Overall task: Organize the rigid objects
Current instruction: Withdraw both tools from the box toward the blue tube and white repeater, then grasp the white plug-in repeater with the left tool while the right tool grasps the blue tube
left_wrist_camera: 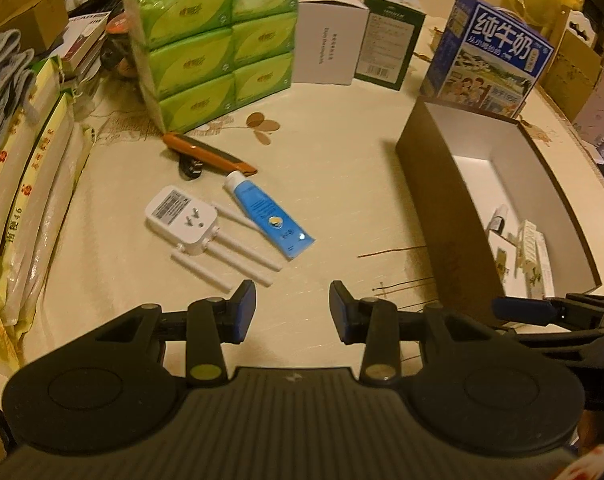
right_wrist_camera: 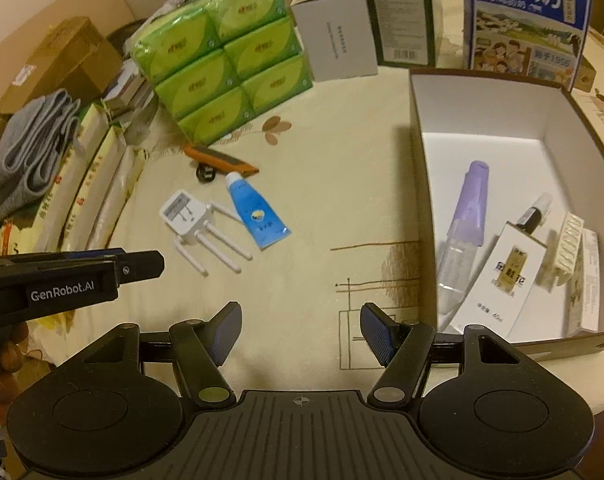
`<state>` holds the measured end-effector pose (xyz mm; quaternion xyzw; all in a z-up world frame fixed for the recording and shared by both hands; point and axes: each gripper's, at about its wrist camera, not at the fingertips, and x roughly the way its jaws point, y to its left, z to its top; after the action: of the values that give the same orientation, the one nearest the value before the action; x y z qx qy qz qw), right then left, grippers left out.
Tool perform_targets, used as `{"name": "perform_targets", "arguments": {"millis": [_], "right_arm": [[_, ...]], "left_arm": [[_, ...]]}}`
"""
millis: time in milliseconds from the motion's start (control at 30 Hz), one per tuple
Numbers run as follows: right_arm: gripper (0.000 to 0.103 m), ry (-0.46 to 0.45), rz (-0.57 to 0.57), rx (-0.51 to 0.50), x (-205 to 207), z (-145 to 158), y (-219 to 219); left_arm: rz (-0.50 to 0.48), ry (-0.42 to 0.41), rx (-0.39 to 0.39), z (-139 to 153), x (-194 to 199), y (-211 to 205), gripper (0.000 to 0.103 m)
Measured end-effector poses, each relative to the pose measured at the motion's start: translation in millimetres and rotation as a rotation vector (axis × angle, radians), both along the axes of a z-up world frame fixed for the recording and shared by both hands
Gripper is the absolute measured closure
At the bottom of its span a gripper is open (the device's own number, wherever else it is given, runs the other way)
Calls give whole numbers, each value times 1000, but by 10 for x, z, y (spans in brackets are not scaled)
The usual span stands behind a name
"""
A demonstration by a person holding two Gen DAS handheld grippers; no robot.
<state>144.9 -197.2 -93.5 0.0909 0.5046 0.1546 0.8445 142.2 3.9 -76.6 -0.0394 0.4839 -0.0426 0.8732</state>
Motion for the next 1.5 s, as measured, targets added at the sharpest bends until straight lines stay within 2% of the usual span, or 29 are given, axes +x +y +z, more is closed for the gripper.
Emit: {"name": "perform_targets", "arguments": {"millis": [800,1167,1433,1500], "right_arm": [[40,10,87,-50,636,-587,506],[40,-72,189,-73,1129,-943,810],[41,-74,222,-88,1425,-1193,920],[41,-76,235,-79,1455,-1226,924]], "left_arm": [[119,81,56,-625,380,496,68],[192,96,23,-1001,789,632,64],[264,101,-1,-1232,1135,626,64],[288,101,-7,-1281,1188,633,59]]}}
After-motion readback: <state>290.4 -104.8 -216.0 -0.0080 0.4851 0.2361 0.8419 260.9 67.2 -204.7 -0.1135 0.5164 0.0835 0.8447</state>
